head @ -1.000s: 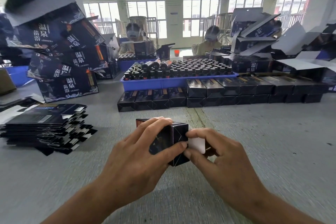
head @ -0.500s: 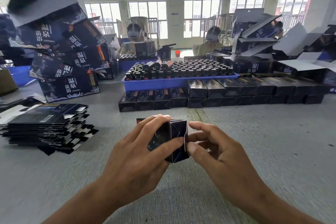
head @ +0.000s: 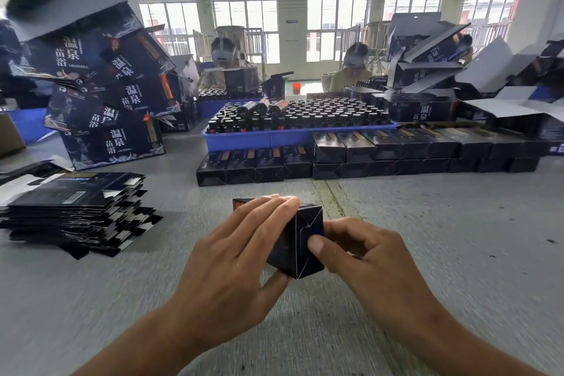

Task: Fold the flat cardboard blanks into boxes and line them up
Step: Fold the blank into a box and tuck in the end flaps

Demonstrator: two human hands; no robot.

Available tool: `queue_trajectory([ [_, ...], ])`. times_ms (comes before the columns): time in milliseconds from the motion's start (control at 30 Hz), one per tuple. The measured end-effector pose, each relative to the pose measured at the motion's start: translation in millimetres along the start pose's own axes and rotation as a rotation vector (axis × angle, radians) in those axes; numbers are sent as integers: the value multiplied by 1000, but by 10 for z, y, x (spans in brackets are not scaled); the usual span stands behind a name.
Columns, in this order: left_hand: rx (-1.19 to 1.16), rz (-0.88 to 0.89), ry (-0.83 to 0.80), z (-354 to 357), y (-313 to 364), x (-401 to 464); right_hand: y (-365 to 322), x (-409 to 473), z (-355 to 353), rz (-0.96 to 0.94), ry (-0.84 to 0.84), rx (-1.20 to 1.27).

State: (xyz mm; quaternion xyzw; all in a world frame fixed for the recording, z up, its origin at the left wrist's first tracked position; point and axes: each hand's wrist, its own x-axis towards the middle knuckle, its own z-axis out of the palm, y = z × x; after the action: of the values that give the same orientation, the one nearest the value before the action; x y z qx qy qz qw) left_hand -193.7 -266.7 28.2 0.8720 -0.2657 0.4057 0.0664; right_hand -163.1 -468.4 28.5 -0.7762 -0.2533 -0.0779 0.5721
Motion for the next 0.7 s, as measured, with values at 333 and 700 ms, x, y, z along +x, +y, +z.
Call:
queue_trajectory([
  [333,-2,37,2,16,21,3,9,-9,-1,24,64,-79],
  [700,-53,-5,20,9,-23,-10,-8,9,-78,-4,-27,-10],
])
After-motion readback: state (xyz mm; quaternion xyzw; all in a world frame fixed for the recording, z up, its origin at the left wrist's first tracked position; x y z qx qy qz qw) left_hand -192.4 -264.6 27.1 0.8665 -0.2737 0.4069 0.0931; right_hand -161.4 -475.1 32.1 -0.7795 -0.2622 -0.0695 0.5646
